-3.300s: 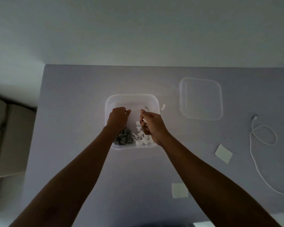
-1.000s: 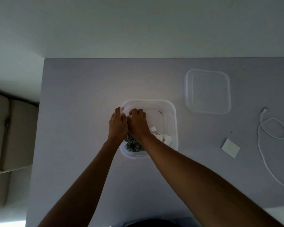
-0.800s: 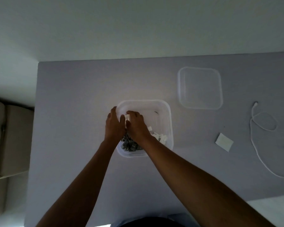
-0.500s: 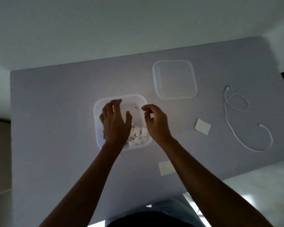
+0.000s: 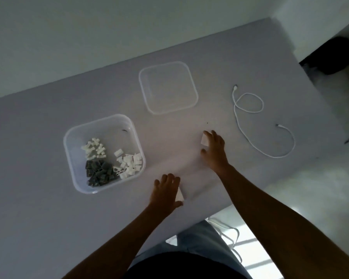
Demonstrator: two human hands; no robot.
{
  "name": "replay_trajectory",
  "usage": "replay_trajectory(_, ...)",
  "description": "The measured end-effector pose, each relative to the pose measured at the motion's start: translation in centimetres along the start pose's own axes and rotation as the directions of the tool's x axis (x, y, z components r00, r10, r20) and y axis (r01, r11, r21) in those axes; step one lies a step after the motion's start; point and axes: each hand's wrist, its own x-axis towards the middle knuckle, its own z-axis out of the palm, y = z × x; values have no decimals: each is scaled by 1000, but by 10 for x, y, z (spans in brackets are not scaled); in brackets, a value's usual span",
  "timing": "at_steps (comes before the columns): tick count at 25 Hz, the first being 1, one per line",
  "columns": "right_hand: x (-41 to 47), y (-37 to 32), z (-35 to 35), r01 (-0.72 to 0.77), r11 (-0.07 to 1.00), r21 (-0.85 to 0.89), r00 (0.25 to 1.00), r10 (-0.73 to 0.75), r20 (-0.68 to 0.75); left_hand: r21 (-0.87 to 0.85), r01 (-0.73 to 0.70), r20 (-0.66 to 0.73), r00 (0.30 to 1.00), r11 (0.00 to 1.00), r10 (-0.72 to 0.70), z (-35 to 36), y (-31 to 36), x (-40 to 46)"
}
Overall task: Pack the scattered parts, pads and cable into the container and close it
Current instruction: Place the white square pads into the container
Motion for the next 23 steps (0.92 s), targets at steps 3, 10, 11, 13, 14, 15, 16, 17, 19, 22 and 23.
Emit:
replay_trajectory(3, 5, 14, 1, -6, 997, -73, 1000, 7, 9, 94, 68, 24, 997, 993, -70, 2, 10, 5)
replay_trajectory(10, -1, 8, -10, -42, 998, -53, 999, 41, -16, -2, 135, 68, 989, 991, -135, -1, 18, 18)
replay_trajectory(11, -1, 9, -8, -67, 996, -67, 998, 67, -4, -36, 139, 68, 988, 990, -136, 0, 17, 18)
replay_trajectory(13, 0, 9, -5, -104, 992, -65, 994, 106, 36, -123, 144, 76, 988, 982, -136, 2, 13, 19)
replay_trajectory(14, 1, 8, -5, -102, 994, -30, 993, 103, 57, -165, 148, 82, 987, 975, -136, 2, 10, 18)
replay_trajectory(15, 1, 6, -4, -89, 996, 23, 993, 87, 76, -200, 151, 87, 987, 968, -136, 2, 7, 18)
replay_trajectory(16, 1, -1, -5, -74, 994, 75, 994, 67, 92, -230, 150, 88, 987, 962, -133, 0, 4, 16)
replay_trajectory(17, 0, -9, -7, -63, 990, 123, 994, 51, 99, -265, 144, 75, 989, 953, -129, -2, 1, 13)
replay_trajectory(19, -4, -36, -14, -26, 977, 212, 996, 8, 87, -380, 141, 20, 989, 914, -145, -16, -6, 5)
replay_trajectory(22, -7, -88, -24, 58, 936, 349, 997, -70, 23, -549, 96, -150, 966, 830, -211, -65, -22, -13)
replay_trajectory(23, -8, -109, -26, 93, 920, 382, 994, -108, 19, -598, 81, -225, 938, 797, -265, -85, -35, -20)
